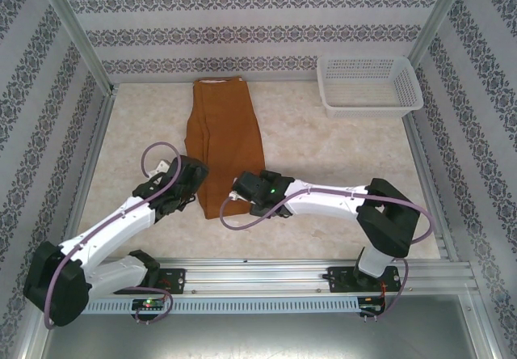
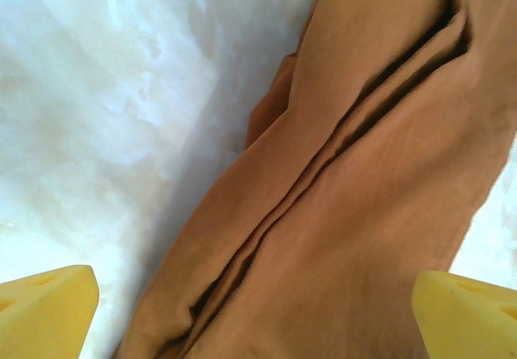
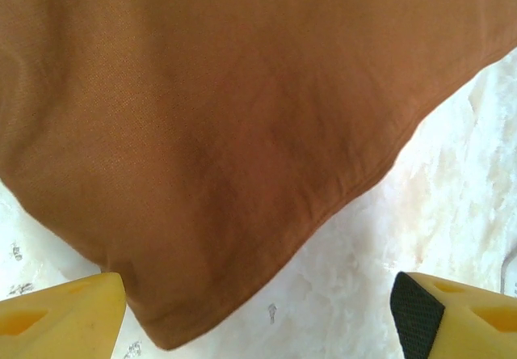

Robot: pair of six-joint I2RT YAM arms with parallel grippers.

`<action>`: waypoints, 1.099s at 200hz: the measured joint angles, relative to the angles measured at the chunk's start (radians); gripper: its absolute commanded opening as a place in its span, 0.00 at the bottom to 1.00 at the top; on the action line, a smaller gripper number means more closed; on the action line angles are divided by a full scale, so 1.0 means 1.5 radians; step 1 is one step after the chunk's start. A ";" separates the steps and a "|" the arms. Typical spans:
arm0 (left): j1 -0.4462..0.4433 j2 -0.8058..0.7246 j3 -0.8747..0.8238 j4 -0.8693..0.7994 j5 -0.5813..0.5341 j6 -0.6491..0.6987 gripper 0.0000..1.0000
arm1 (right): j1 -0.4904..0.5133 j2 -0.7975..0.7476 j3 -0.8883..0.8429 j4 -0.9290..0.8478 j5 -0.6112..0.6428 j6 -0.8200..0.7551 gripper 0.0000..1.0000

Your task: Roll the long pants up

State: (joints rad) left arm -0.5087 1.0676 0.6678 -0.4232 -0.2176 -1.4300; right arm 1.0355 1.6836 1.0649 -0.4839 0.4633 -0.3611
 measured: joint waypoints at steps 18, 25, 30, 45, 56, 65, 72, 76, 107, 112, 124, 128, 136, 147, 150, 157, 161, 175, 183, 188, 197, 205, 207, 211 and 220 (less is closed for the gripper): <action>0.000 -0.009 0.000 -0.001 -0.002 -0.001 1.00 | -0.004 0.006 0.000 0.003 -0.001 -0.004 0.87; 0.000 -0.008 0.000 -0.002 -0.002 -0.003 1.00 | -0.004 0.007 0.000 0.002 -0.003 -0.004 0.87; 0.000 -0.007 0.000 -0.002 -0.002 -0.003 1.00 | -0.004 0.007 0.000 0.002 -0.004 -0.004 0.87; 0.000 -0.003 0.000 -0.002 -0.002 -0.006 1.00 | -0.004 0.008 0.000 0.002 -0.008 -0.004 0.87; 0.000 0.002 0.000 -0.002 0.000 -0.008 1.00 | -0.004 0.010 0.000 0.002 -0.011 -0.003 0.87; 0.000 0.006 0.000 -0.002 0.000 -0.008 1.00 | -0.004 0.011 0.000 0.002 -0.014 -0.002 0.87; 0.000 0.008 0.000 -0.002 0.000 -0.008 1.00 | -0.003 0.012 0.000 0.001 -0.019 0.000 0.87; 0.000 0.009 0.000 -0.002 0.000 -0.008 1.00 | -0.003 0.012 0.000 0.001 -0.021 0.002 0.87; 0.000 0.010 0.000 -0.002 0.000 -0.008 1.00 | 0.017 0.014 0.000 -0.009 -0.029 0.023 0.87; 0.000 0.010 0.000 -0.002 0.000 -0.008 1.00 | 0.020 0.014 0.000 -0.008 -0.031 0.026 0.87; 0.000 0.011 0.000 -0.002 0.000 -0.008 1.00 | 0.024 0.022 0.000 -0.007 -0.036 0.030 0.87; 0.000 0.012 0.000 -0.002 0.000 -0.008 1.00 | 0.027 0.027 0.000 -0.005 -0.036 0.031 0.85; 0.000 0.015 0.000 -0.002 0.000 -0.008 1.00 | 0.027 0.040 0.000 -0.001 -0.038 0.032 0.83; 0.000 0.021 0.000 -0.002 0.001 -0.008 1.00 | 0.026 0.063 -0.001 0.007 -0.039 0.031 0.73; 0.000 0.022 0.000 -0.002 0.001 -0.008 1.00 | 0.026 0.069 -0.001 0.009 -0.039 0.034 0.69; 0.000 0.024 0.000 -0.002 0.002 -0.008 1.00 | 0.023 0.085 -0.001 0.014 -0.048 0.038 0.63; 0.000 0.025 0.000 -0.002 0.002 -0.008 1.00 | 0.023 0.089 0.000 0.015 -0.053 0.031 0.59; 0.000 0.025 0.000 -0.002 0.002 -0.008 1.00 | 0.022 0.091 0.002 0.015 -0.065 0.032 0.44; 0.000 0.025 0.002 -0.004 0.002 -0.007 1.00 | 0.017 0.095 0.006 0.011 -0.082 0.038 0.37; 0.000 0.025 0.002 -0.004 0.002 -0.007 1.00 | 0.017 0.095 0.009 0.007 -0.087 0.033 0.32; 0.000 0.024 0.004 -0.007 0.002 -0.007 1.00 | 0.011 0.099 0.014 0.007 -0.089 0.036 0.25; 0.000 0.024 0.005 -0.007 0.002 -0.007 1.00 | 0.002 0.104 0.024 0.002 -0.093 0.039 0.19; 0.000 0.024 0.006 -0.007 0.002 -0.007 1.00 | -0.001 0.104 0.026 -0.001 -0.096 0.036 0.16; 0.000 0.024 0.006 -0.007 0.002 -0.007 1.00 | -0.005 0.104 0.032 -0.008 -0.098 0.041 0.10; 0.000 0.021 0.006 -0.008 0.002 -0.007 1.00 | -0.013 0.104 0.046 -0.025 -0.106 0.042 0.00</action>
State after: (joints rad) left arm -0.5087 1.0992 0.6773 -0.4355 -0.2146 -1.4410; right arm 1.0164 1.8389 1.1339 -0.5213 0.3046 -0.2977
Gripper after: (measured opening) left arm 0.998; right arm 0.118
